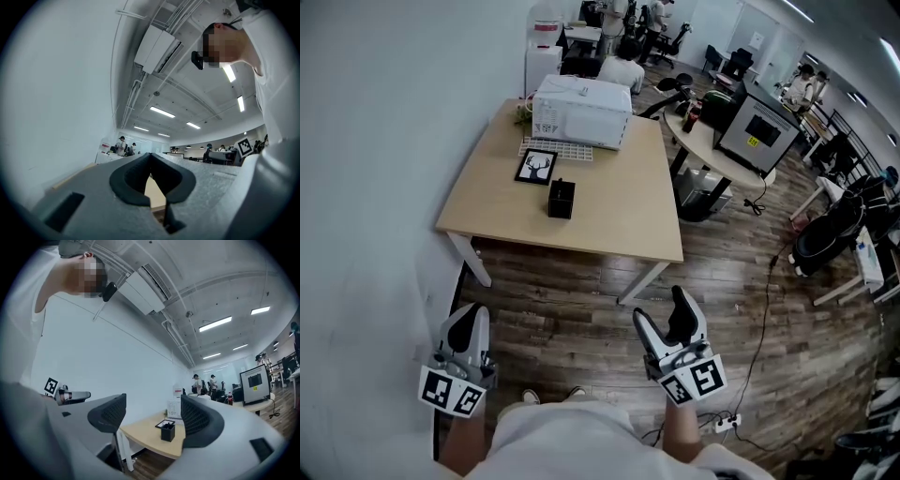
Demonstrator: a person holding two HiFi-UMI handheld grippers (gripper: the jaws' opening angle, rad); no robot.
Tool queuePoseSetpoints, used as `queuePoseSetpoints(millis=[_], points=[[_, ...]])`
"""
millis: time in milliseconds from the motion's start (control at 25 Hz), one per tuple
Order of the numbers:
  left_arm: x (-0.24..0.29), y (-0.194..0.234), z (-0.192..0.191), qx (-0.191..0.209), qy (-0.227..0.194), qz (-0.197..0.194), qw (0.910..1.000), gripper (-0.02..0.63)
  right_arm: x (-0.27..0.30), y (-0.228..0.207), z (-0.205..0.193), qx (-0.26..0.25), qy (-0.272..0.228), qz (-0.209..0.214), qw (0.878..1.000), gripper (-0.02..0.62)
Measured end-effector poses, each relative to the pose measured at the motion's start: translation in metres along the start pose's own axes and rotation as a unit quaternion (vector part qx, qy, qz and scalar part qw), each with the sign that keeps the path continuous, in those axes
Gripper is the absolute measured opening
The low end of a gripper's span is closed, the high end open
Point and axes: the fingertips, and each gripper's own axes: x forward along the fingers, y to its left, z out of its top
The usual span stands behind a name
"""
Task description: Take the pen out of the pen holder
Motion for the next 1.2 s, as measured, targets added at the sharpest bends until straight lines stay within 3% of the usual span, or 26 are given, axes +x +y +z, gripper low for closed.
queuePoseSetpoints(millis=[160,600,1000,1200], points=[[0.001,-0.017,-0.009,-0.001,0.006,-0.004,1.0000,0.014,-0.007,-0.006,-0.016,0.005,0.023,0.013,1.000,0.402],[0.006,-0.037,-0.036,-0.009,0.020,0.001,0.9998,0.014,-0.004,-0.006,-0.045,-0.001,0.064,0.047,0.997,0.402],[0.055,0.015,-0.080,-0.045,0.051,-0.001,0.9977,0.014,0.058,-0.014,-0.092,0.003,0.122,0.046,0.991,0.402],[0.112,0.086,-0.078,-0.037,0.040,-0.007,0.9985,0.014,0.142,-0.017,-0.109,0.006,0.132,0.057,0.990,0.402]])
